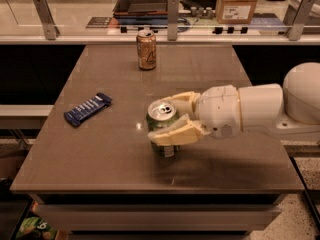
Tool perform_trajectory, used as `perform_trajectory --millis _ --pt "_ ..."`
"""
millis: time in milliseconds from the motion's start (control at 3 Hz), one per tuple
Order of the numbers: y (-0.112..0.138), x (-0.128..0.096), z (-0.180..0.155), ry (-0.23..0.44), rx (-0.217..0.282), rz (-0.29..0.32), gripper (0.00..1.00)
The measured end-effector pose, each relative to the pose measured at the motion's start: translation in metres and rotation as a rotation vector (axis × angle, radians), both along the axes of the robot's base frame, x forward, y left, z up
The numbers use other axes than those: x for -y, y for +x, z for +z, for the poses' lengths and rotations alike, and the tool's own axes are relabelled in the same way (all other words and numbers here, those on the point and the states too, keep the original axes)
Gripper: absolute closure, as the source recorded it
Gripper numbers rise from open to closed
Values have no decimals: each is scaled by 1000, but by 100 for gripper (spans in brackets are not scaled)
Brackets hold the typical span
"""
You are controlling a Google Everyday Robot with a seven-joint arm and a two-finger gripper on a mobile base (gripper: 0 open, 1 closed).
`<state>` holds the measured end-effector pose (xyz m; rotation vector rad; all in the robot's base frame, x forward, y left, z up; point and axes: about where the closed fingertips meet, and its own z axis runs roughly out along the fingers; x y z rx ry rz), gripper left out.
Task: Move green can near orange can
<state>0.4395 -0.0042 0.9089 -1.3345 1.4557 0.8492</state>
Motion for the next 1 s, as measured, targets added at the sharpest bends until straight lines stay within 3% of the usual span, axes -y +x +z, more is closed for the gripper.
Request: perform_trajectory --millis 667,1000 --pt "64 46 51 56 -29 -155 100" --pt "103 66 75 88 1 -262 100"
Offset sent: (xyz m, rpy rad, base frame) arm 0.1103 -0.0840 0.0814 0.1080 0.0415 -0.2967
